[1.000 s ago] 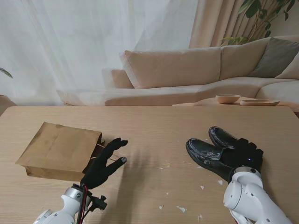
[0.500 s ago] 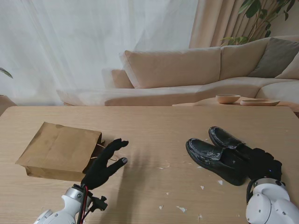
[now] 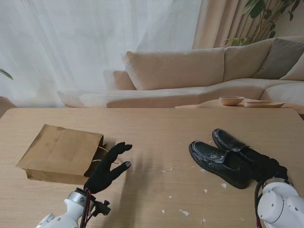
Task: Bag the shoes
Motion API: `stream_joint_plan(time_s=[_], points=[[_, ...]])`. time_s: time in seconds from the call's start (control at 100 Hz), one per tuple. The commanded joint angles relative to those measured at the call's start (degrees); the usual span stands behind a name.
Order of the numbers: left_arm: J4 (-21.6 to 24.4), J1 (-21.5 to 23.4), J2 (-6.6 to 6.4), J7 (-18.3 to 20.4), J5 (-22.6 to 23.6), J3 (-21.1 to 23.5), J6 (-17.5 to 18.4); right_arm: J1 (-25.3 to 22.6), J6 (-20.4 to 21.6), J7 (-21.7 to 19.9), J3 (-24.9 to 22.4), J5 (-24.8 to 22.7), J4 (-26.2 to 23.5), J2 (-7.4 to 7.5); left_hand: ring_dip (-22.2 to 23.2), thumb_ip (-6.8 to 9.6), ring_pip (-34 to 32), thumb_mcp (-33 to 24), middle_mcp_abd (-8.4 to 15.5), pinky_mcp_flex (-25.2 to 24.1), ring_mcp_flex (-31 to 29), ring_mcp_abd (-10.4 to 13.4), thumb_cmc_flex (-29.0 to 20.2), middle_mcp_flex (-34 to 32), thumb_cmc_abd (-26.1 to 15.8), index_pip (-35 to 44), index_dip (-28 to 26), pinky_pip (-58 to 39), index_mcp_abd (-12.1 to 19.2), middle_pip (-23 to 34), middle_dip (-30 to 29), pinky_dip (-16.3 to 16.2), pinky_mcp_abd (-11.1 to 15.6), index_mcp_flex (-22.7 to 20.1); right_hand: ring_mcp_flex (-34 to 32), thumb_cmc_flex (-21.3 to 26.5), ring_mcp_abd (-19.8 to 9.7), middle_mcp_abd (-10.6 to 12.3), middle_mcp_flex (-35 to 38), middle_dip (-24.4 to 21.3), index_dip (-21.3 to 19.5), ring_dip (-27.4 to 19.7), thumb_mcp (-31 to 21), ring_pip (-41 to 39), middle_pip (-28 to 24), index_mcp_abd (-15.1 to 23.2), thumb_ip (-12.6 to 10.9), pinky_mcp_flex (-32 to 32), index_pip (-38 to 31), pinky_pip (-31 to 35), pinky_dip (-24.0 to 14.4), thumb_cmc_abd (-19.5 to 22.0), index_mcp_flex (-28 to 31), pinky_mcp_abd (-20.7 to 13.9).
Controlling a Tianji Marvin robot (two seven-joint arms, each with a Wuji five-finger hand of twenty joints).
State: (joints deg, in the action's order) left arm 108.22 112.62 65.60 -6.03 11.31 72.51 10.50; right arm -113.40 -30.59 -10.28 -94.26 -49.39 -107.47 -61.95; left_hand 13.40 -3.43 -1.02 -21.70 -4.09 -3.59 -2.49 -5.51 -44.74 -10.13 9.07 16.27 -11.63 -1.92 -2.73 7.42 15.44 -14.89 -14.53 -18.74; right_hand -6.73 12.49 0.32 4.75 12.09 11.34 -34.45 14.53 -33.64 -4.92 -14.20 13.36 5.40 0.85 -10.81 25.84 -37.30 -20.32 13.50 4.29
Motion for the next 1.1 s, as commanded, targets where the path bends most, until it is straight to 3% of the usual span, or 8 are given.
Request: stream_joint_plan(time_s=[0.0, 0.38, 0.57, 0.65, 0.77, 0.84, 1.01, 1.09], points=[[0.37, 0.05, 0.19, 0.62, 0.09, -0.17, -0.31, 1.22, 0.62, -1.65, 0.47, -0.68, 0.80, 0.22, 0.11, -0.57, 0.46, -0.71, 1.47, -0.22, 0.66, 1.68, -0.69, 0.61, -0.23, 0.38, -0.55, 0.43, 1.07, 0.48, 0.63, -0.82, 2.33, 0.68, 1.96, -2.80, -0.27, 0.22, -2.25, 0.52, -0.68, -0.03, 0.19, 1.73, 3.17, -0.77, -1.74, 1.45, 1.72, -2.01, -1.74, -0.56, -2.08, 0.17], [0.71, -0.07, 0.36, -0.01, 0.08, -0.43, -1.04, 9.48, 1.87, -7.25, 5.11, -6.01, 6.06, 1.64, 0.14, -0.60, 0.46, -0.75, 1.47, -0.24, 0.66, 1.69, -0.72, 0.63, -0.24, 0.39, -0.55, 0.43, 1.04, 0.48, 0.64, -0.85, 2.32, 0.63, 2.32, -1.92, -0.71, 0.61, -2.46, 2.79, -2.78, 0.46, -0.27, 2.50, 4.09, 2.23, -1.56, 2.06, 1.76, -3.04, -2.23, -1.76, 0.57, -0.01], [0.98, -0.06, 0.45, -0.28, -0.13, -0.41, -1.42, 12.02, 2.82, -9.60, 6.67, -9.82, 7.29, 2.07, 0.14, -0.61, 0.46, -0.73, 1.46, -0.23, 0.64, 1.74, -0.77, 0.62, -0.27, 0.52, -0.62, 0.43, 0.90, 0.48, 0.64, -0.85, 2.36, 0.52, 2.28, -0.75, -1.64, 2.00, -1.16, 3.97, -3.97, 0.52, -0.20, 3.20, 2.35, 5.73, -1.53, 3.06, -1.96, -4.31, -2.10, -2.53, 10.23, -0.48], [1.09, -0.07, 0.52, -0.51, -0.21, -0.43, -1.67, 12.70, 3.57, -10.40, 6.94, -10.22, 7.36, 2.20, 0.14, -0.61, 0.46, -0.74, 1.44, -0.22, 0.66, 1.72, -0.86, 0.62, -0.23, 0.56, -0.64, 0.43, 0.88, 0.48, 0.65, -0.85, 2.40, 0.50, 1.96, 0.05, -2.03, 3.85, -0.65, 4.60, -2.39, 0.67, 0.03, 2.88, -4.65, 6.76, -1.42, 3.26, -4.28, -6.04, -1.71, -3.08, 13.99, -0.98], [1.24, -0.04, 0.55, -0.61, -0.28, -0.36, -1.78, 13.18, 3.80, -11.22, 7.49, -11.65, 6.96, 2.27, 0.13, -0.62, 0.47, -0.72, 1.41, -0.23, 0.65, 1.66, -0.89, 0.61, -0.24, 0.64, -0.68, 0.45, 0.84, 0.48, 0.66, -0.84, 2.34, 0.46, 1.28, 0.14, -1.50, 3.80, -0.65, 5.16, -0.32, 0.91, -0.35, 0.17, -14.58, 7.12, -1.33, 3.05, -6.50, -6.76, -1.79, -3.47, 15.31, -0.52], [1.25, -0.06, 0.56, -0.61, -0.30, -0.32, -1.79, 13.09, 3.73, -11.85, 7.62, -13.57, 6.42, 2.27, 0.15, -0.62, 0.46, -0.72, 1.45, -0.23, 0.65, 1.75, -0.93, 0.60, -0.25, 0.69, -0.71, 0.45, 0.82, 0.50, 0.67, -0.84, 2.36, 0.36, 1.06, -0.17, -0.49, 3.84, -0.53, 5.52, 0.31, 0.91, -0.46, -0.55, -16.28, 6.67, -1.30, 3.18, -5.84, -6.97, -1.74, -3.75, 13.59, 0.11], [1.42, 0.03, 0.55, -0.52, -0.47, -0.23, -2.03, 12.24, 4.28, -13.13, 6.88, -15.86, 4.94, 2.24, 0.11, -0.63, 0.49, -0.67, 1.50, -0.23, 0.66, 1.68, -0.95, 0.62, -0.27, 0.74, -0.74, 0.50, 0.87, 0.47, 0.66, -0.79, 2.35, 0.27, 2.33, -0.72, 2.21, 4.79, -0.79, 2.26, 3.63, -2.81, -1.46, 2.80, -10.69, 6.23, -1.13, 4.20, -1.34, -11.70, 2.32, -3.80, 9.75, 0.43], [1.44, 0.05, 0.54, -0.44, -0.50, -0.16, -1.95, 11.73, 4.45, -13.62, 6.46, -16.72, 4.44, 2.22, 0.11, -0.64, 0.48, -0.64, 1.50, -0.22, 0.65, 1.69, -0.93, 0.64, -0.28, 0.76, -0.75, 0.51, 0.87, 0.46, 0.66, -0.77, 2.31, 0.27, 2.75, -1.27, 1.79, 3.42, -0.90, 0.42, 3.89, -3.36, -1.51, 4.76, -6.32, 3.95, -1.18, 3.64, 0.45, -13.28, 4.22, -3.41, 6.64, 0.46]])
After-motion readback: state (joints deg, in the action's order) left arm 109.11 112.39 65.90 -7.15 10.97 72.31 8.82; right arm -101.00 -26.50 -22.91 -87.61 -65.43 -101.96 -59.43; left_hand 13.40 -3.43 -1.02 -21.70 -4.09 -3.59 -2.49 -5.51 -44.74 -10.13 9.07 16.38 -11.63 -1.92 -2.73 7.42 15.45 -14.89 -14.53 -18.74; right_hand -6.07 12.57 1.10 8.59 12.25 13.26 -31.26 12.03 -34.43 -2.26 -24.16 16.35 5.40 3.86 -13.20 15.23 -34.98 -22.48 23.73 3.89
